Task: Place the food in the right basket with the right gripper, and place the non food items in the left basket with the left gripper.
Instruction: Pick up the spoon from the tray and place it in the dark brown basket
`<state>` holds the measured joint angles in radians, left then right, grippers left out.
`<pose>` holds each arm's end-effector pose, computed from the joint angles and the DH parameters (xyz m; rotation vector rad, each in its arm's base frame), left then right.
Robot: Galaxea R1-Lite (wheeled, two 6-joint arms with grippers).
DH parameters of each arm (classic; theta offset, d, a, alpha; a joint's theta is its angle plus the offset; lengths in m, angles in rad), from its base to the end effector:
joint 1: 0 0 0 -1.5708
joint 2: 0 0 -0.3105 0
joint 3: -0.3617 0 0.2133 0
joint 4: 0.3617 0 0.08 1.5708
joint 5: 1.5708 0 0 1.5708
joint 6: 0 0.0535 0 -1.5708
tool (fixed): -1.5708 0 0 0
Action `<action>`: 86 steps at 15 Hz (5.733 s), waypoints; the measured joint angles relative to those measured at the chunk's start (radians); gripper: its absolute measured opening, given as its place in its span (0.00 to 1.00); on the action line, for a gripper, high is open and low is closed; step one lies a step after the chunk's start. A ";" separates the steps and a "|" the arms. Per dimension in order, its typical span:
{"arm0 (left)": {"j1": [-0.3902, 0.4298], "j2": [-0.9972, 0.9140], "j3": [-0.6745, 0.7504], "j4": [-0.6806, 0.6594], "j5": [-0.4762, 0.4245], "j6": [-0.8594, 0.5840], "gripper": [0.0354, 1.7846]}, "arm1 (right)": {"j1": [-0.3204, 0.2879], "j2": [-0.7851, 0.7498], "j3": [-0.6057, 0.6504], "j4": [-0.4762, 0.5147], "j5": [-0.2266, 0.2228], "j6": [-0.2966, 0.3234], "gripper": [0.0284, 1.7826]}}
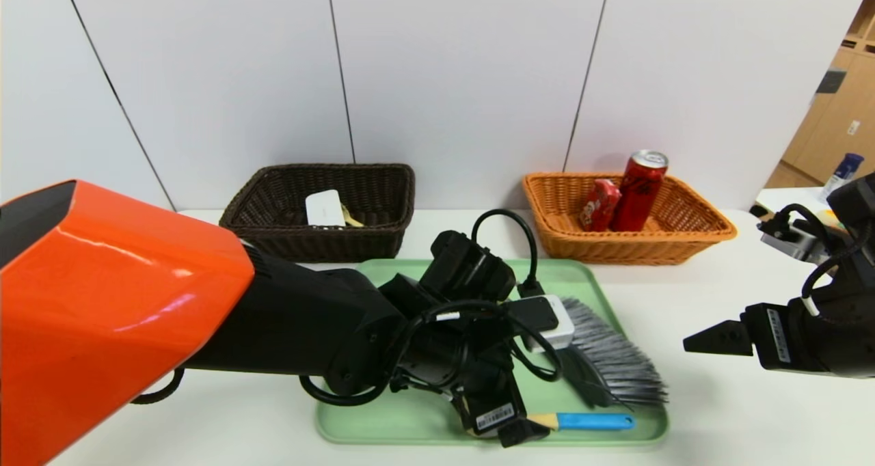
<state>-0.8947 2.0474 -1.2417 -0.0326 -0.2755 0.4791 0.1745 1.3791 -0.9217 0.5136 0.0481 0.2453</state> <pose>0.2572 -0.3439 0.0925 0.6509 0.5022 -1.2853 0.2246 0.0422 0.1743 0.1634 0.9897 0.0846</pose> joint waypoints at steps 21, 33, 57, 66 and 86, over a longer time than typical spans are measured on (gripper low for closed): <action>-0.060 -0.067 -0.033 0.006 -0.016 -0.079 0.94 | 0.005 -0.015 0.027 0.002 -0.001 0.000 0.96; -0.059 -0.079 -0.083 0.048 -0.068 -0.184 0.94 | 0.003 -0.014 0.027 0.001 -0.003 0.000 0.96; -0.045 0.005 -0.015 -0.065 0.038 -0.182 0.94 | 0.002 -0.017 0.047 0.002 -0.001 -0.003 0.96; -0.025 0.019 -0.015 -0.069 0.038 -0.180 0.94 | 0.010 -0.020 0.055 0.003 -0.001 -0.003 0.96; -0.034 0.001 -0.002 -0.094 0.008 -0.177 0.94 | 0.019 -0.017 0.067 -0.001 0.000 -0.010 0.96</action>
<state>-0.9289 2.0483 -1.2434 -0.1268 -0.2674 0.3021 0.1938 1.3623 -0.8549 0.5123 0.0485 0.2351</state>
